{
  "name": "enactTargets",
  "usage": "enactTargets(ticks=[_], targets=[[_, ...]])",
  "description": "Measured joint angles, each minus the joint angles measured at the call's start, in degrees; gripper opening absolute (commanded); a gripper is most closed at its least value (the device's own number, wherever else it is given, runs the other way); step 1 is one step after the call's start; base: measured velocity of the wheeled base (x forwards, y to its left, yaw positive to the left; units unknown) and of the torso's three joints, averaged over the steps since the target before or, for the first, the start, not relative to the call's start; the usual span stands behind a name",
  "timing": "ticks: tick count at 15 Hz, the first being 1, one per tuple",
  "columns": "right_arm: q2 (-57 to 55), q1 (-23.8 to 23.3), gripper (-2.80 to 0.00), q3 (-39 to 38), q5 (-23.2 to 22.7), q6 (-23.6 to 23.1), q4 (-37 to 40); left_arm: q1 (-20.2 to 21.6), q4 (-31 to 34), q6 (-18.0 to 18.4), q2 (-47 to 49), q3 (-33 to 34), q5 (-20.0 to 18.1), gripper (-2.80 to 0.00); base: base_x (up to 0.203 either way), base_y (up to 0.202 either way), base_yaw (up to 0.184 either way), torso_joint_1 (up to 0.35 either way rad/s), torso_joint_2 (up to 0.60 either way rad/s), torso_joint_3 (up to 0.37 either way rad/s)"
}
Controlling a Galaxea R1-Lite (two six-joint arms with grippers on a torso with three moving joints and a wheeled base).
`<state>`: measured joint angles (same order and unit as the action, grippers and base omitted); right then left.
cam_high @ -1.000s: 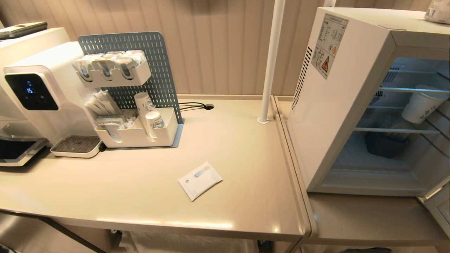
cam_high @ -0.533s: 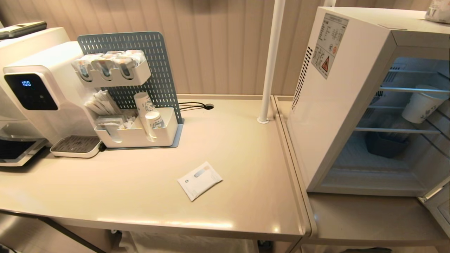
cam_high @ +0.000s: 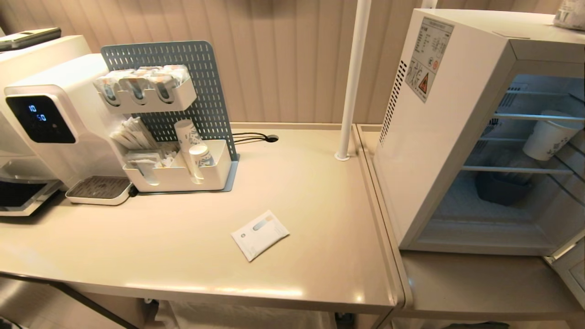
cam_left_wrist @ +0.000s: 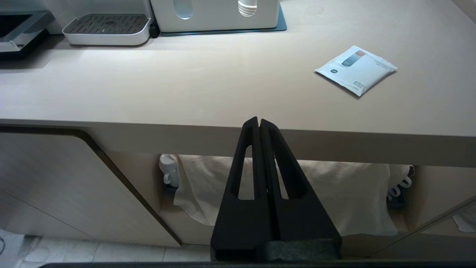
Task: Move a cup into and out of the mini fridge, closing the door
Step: Put the yoghurt in the freezer
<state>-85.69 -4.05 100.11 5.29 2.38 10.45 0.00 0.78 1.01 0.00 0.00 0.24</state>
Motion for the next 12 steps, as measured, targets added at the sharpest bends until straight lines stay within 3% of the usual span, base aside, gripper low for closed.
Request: enactTargets(ticks=[12], targets=[[-6.8,0.1,0.0,6.7,-1.5,-0.1,-0.2,0.0,0.0,-0.5,0.0,0.0,0.0,-2.8,0.0,0.0,0.0,0.0,0.0,0.0]])
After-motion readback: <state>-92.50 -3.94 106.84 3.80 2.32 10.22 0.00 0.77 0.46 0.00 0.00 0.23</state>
